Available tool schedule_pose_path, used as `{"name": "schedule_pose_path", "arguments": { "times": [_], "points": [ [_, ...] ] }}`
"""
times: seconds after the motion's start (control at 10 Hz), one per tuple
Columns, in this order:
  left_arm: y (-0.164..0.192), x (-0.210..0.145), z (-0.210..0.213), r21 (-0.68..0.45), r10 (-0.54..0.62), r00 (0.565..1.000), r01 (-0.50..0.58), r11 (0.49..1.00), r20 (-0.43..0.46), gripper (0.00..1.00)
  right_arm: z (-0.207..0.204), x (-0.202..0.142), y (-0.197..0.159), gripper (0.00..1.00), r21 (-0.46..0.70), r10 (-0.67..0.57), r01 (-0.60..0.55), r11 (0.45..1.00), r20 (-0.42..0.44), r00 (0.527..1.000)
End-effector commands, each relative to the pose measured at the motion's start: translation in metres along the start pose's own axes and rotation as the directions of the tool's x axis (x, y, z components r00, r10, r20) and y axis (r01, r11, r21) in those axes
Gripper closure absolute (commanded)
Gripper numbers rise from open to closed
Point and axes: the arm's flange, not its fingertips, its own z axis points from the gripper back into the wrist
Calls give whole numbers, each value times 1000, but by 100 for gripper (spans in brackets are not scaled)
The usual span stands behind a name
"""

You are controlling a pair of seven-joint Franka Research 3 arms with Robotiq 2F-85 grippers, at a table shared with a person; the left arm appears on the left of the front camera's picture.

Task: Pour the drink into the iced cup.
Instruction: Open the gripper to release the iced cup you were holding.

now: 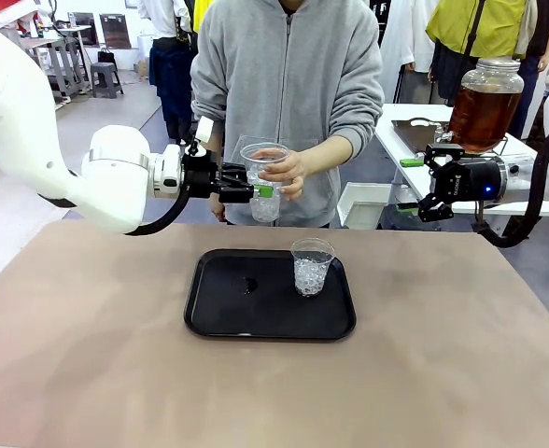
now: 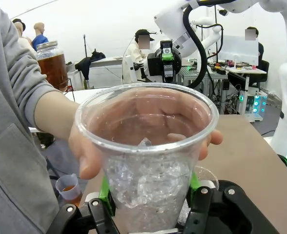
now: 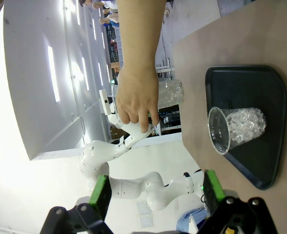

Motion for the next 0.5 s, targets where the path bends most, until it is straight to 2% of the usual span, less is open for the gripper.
{"name": "schedule_pose_path", "arguments": {
  "times": [0.0,0.4],
  "points": [
    [0,4,0,-1,-7,1000,7,1000,6,33,0,0,1,0,0,4,-4,1000,1,1000],
    [0,4,0,-1,-7,1000,7,1000,6,33,0,0,1,0,0,4,-4,1000,1,1000]
  ]
}}
